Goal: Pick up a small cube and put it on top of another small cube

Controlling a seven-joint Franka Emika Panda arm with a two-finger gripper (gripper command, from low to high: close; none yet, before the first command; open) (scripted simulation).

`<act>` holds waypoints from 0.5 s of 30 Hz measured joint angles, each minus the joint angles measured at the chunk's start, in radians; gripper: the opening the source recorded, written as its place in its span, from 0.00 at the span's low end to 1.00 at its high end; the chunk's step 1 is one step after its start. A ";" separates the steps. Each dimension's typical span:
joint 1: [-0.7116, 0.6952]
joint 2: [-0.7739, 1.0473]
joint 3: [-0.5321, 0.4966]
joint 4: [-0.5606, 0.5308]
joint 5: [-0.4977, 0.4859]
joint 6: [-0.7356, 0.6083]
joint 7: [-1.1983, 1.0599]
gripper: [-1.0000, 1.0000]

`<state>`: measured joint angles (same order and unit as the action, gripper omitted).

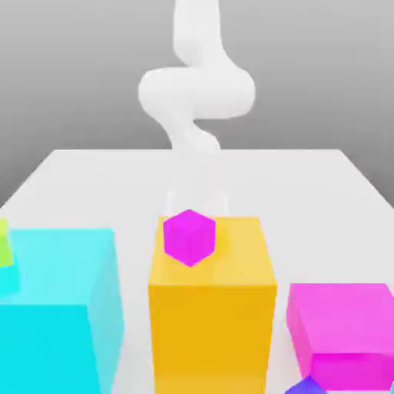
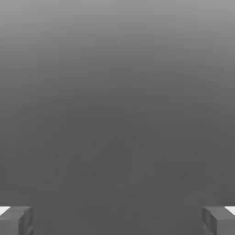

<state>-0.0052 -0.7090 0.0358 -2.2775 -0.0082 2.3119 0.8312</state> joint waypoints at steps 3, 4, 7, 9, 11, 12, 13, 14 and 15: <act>-0.005 0.113 0.046 0.028 -0.014 0.015 0.042 0.50; -0.007 0.150 0.061 0.037 -0.020 0.020 0.056 0.50; -0.012 0.257 0.107 0.064 -0.040 0.035 0.101 0.50; -0.012 0.329 0.135 0.082 -0.057 0.044 0.134 0.50; -0.010 0.402 0.162 0.099 -0.078 0.054 0.169 0.50; -0.008 0.438 0.175 0.108 -0.088 0.058 0.187 0.50; -0.005 0.475 0.187 0.117 -0.100 0.063 0.205 0.50; -0.002 0.511 0.199 0.126 -0.112 0.067 0.224 0.50; 0.002 0.548 0.209 0.135 -0.125 0.072 0.243 0.50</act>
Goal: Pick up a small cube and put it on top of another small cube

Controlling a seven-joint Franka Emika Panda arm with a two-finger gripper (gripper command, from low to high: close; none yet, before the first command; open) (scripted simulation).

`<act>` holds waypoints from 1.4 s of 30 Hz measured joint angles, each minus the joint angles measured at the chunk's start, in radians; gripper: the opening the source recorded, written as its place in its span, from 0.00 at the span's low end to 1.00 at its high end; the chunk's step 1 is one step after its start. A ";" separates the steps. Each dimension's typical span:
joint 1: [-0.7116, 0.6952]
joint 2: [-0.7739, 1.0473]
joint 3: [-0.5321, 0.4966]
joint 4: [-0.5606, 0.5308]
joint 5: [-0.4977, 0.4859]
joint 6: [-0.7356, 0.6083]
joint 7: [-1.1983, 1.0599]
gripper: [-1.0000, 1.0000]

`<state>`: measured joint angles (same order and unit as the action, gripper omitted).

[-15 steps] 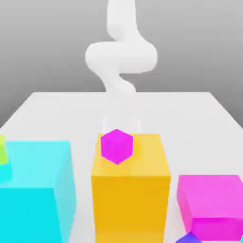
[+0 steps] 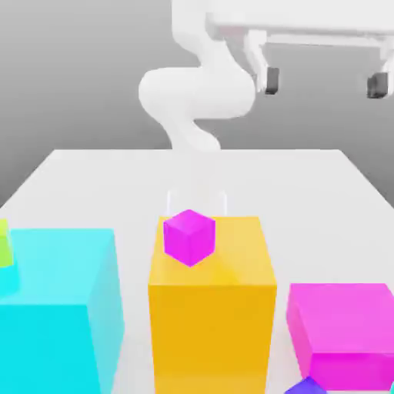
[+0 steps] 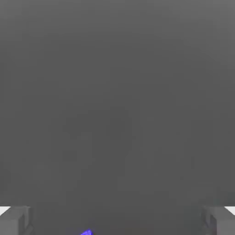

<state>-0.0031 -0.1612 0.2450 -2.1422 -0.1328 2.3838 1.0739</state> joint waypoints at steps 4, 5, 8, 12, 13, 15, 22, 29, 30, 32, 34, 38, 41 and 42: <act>0.037 0.147 0.030 0.036 -0.050 0.017 0.076 0.50; 0.050 0.184 0.034 0.045 -0.062 0.021 0.094 0.50; 0.081 0.294 0.039 0.072 -0.092 0.035 0.146 0.50; 0.125 0.437 0.045 0.108 -0.119 0.054 0.206 0.50; 0.137 0.473 0.047 0.117 -0.123 0.060 0.219 0.50; 0.161 0.543 0.050 0.134 -0.130 0.071 0.245 0.50; 0.242 0.788 0.031 0.195 -0.155 0.156 0.314 0.50; 0.258 0.846 0.011 0.210 -0.170 0.199 0.325 0.00; 0.262 0.857 0.007 0.213 -0.173 0.207 0.327 0.00; 0.253 0.819 0.019 0.203 -0.159 0.178 0.318 0.00; 0.238 0.755 0.040 0.186 -0.134 0.131 0.302 0.00; 0.156 0.655 0.061 0.114 -0.100 0.105 0.176 0.00; 0.084 0.587 0.069 0.051 -0.074 0.104 0.055 0.00; 0.060 0.565 0.072 0.030 -0.066 0.104 0.015 0.00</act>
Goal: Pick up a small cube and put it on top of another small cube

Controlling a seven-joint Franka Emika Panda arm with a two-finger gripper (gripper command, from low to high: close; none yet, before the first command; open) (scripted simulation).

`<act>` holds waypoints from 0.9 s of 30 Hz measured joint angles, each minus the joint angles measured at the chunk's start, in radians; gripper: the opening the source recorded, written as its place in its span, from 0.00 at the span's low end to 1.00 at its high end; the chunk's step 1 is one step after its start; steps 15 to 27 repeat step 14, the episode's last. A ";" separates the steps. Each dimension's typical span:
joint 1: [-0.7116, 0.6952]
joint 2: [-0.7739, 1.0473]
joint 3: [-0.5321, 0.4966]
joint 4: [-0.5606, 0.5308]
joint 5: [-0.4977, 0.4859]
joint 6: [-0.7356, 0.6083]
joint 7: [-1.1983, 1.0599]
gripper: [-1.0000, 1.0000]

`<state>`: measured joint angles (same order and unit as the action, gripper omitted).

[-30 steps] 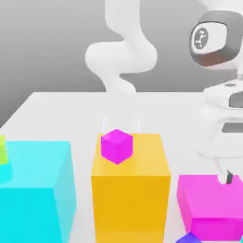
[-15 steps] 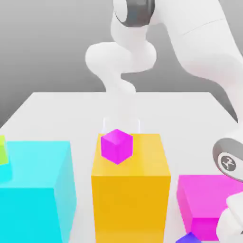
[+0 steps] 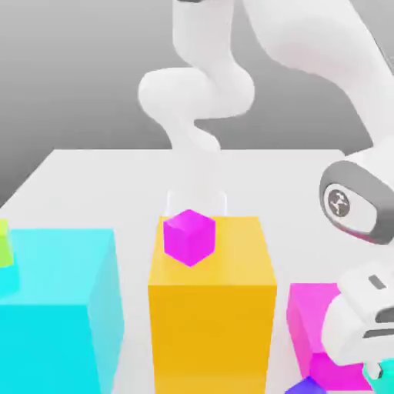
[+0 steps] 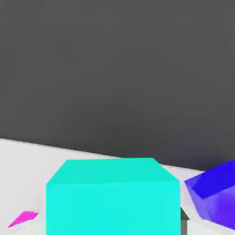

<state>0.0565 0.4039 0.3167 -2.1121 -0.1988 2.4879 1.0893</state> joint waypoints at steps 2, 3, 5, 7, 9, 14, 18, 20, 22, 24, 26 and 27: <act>-0.050 -0.044 0.006 -0.042 0.018 0.001 -0.081 0.00; -0.072 -0.069 0.007 -0.065 0.030 0.000 -0.125 0.00; -0.086 -0.053 -0.004 -0.083 0.020 0.034 -0.152 0.00; -0.072 0.005 -0.029 -0.084 -0.011 0.092 -0.138 0.00; -0.064 0.031 -0.041 -0.083 -0.025 0.117 -0.129 1.00; -0.060 0.044 -0.047 -0.082 -0.033 0.129 -0.125 1.00; -0.060 0.044 -0.047 -0.082 -0.033 0.129 -0.125 1.00; -0.060 0.044 -0.047 -0.082 -0.033 0.129 -0.125 1.00; -0.060 0.044 -0.047 -0.082 -0.033 0.129 -0.125 1.00; -0.060 0.044 -0.047 -0.082 -0.033 0.129 -0.125 1.00; -0.060 0.044 -0.047 -0.082 -0.033 0.129 -0.125 1.00; -0.060 0.044 -0.047 -0.082 -0.033 0.129 -0.125 1.00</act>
